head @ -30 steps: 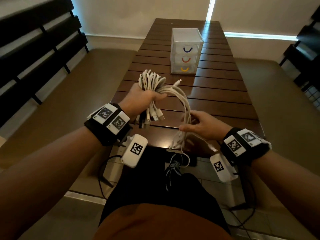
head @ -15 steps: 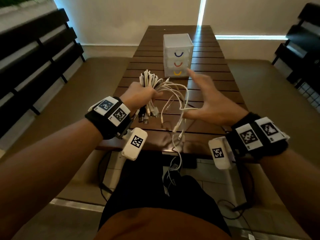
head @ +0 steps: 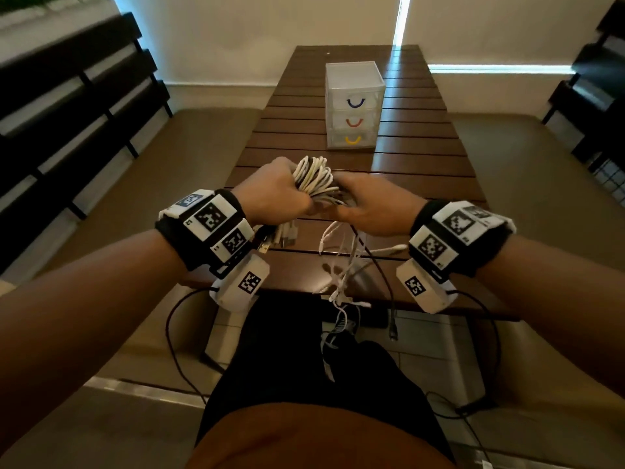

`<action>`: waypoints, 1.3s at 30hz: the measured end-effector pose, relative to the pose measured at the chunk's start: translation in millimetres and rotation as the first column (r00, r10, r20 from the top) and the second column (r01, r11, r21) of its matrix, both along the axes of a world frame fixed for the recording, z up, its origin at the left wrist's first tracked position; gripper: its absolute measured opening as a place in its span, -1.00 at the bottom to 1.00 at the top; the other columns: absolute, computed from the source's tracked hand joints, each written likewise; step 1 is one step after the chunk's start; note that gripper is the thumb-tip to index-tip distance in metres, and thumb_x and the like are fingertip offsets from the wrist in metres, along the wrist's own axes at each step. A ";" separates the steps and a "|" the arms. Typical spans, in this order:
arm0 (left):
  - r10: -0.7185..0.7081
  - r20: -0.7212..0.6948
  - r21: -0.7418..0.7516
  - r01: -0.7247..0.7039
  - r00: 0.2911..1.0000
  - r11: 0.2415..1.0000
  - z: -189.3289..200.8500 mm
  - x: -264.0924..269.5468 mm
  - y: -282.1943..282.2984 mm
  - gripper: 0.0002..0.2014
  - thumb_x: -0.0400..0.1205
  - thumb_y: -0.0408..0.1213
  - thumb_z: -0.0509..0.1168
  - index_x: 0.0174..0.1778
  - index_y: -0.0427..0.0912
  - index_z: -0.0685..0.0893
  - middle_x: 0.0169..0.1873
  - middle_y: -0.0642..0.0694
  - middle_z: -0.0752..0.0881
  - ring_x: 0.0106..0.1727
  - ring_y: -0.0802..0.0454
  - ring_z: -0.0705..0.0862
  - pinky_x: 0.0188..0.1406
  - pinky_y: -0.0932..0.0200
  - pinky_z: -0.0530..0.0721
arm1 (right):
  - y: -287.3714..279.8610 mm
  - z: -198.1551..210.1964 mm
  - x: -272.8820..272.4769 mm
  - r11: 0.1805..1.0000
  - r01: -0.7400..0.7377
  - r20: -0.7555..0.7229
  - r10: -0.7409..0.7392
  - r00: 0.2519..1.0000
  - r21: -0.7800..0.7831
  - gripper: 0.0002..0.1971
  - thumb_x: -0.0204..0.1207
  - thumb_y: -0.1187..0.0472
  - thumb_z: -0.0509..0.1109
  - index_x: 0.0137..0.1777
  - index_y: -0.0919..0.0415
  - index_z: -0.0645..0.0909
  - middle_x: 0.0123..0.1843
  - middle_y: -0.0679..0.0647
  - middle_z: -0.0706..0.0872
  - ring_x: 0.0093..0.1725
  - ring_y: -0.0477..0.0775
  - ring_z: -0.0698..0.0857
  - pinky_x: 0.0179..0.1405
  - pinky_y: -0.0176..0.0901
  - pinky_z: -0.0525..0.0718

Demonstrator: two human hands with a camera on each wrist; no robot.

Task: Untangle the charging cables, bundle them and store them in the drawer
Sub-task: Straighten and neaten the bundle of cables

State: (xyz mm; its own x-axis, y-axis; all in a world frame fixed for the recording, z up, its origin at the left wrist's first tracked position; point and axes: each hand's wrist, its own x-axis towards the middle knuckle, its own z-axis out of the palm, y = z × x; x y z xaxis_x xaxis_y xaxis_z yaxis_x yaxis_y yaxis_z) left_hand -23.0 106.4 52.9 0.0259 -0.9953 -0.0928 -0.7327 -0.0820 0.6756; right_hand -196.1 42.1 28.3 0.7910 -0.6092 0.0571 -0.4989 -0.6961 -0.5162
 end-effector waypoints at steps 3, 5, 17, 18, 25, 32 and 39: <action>0.032 0.006 -0.003 -0.032 0.999 0.999 -0.7 5.7 -1.0 -0.91 0.44 -0.25 0.52 -0.17 -0.07 0.78 -0.24 -0.10 0.80 -0.14 -0.03 0.77 0.01 -0.15 0.77 | 2.7 -10.2 2.5 0.999 0.026 -0.035 -0.024 0.999 0.033 -0.78 0.66 0.04 0.25 0.21 0.07 0.61 0.02 0.00 0.73 0.00 0.05 0.69 0.08 0.04 0.65; 0.042 -0.053 -0.027 -0.043 0.998 0.999 -2.5 7.3 -1.1 -0.90 0.46 -0.35 0.51 -0.15 -0.11 0.78 -0.23 -0.09 0.79 -0.14 0.02 0.76 -0.01 0.01 0.76 | 3.3 -11.4 2.1 0.996 0.069 0.036 -0.071 0.997 0.055 -0.78 0.65 -0.04 0.25 0.03 0.09 0.59 -0.15 0.00 0.69 -0.18 0.00 0.66 -0.11 0.03 0.67; -0.166 -0.474 -0.027 0.174 0.865 0.984 -9.1 -7.8 0.8 -0.88 0.59 -0.41 0.36 0.01 -0.17 0.68 -0.16 0.04 0.76 -0.09 0.19 0.73 -0.04 0.26 0.66 | 13.7 -1.2 18.6 0.907 0.273 0.625 -0.420 0.658 0.321 -0.61 0.53 -0.06 0.44 -0.39 0.20 0.55 -0.47 0.05 0.61 -0.47 -0.10 0.57 -0.43 -0.18 0.59; -0.167 -0.495 -0.034 0.173 0.853 0.984 -9.3 -9.6 0.9 -0.86 0.57 -0.37 0.38 0.04 -0.22 0.67 -0.15 0.02 0.75 -0.08 0.16 0.72 -0.02 0.24 0.66 | 14.1 -1.5 20.5 0.898 0.259 0.628 -0.435 0.646 0.356 -0.57 0.55 -0.08 0.42 -0.35 0.28 0.57 -0.43 0.13 0.65 -0.43 -0.01 0.61 -0.38 -0.10 0.64; -0.117 -0.699 0.032 0.194 0.706 0.980 -18.4 -18.1 4.2 -0.88 0.61 -0.47 0.29 -0.04 -0.19 0.69 -0.27 0.00 0.82 -0.20 0.15 0.79 -0.18 0.26 0.71 | 23.7 -3.7 24.8 0.879 0.335 0.667 -0.476 0.573 0.339 -0.57 0.70 -0.06 0.18 -0.21 0.30 0.51 -0.41 0.03 0.53 -0.42 -0.15 0.51 -0.41 -0.21 0.53; -0.060 -0.736 0.116 0.212 0.674 0.970 -27.6 -20.2 1.2 -0.69 0.37 -0.32 0.54 0.03 -0.22 0.77 -0.03 -0.23 0.80 0.05 -0.12 0.77 0.15 -0.07 0.69 | 31.8 -19.7 20.6 0.832 0.240 0.625 -0.538 0.566 0.499 -0.35 0.73 -0.17 -0.07 -0.13 0.24 0.74 -0.16 0.11 0.82 -0.10 -0.05 0.81 -0.04 -0.11 0.75; -0.071 -0.660 0.201 0.268 0.748 0.942 -28.9 -22.1 -0.5 -0.60 0.23 -0.31 0.57 -0.02 -0.33 0.76 -0.06 -0.35 0.78 -0.05 -0.26 0.74 0.29 -0.31 0.57 | 29.6 -21.1 20.0 0.811 0.391 0.459 -0.574 0.679 0.435 0.07 0.30 -0.67 -0.29 0.44 0.06 0.55 0.48 -0.03 0.58 0.58 0.03 0.40 0.58 0.25 0.26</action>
State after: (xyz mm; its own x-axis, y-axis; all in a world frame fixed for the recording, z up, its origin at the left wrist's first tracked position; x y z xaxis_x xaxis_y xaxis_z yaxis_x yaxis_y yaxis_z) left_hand -45.2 105.9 24.0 -0.3036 -0.9093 -0.2848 -0.1596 -0.2461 0.9560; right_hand -176.0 71.7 7.2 0.2628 -0.9543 0.1422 -0.2901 -0.2187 -0.9317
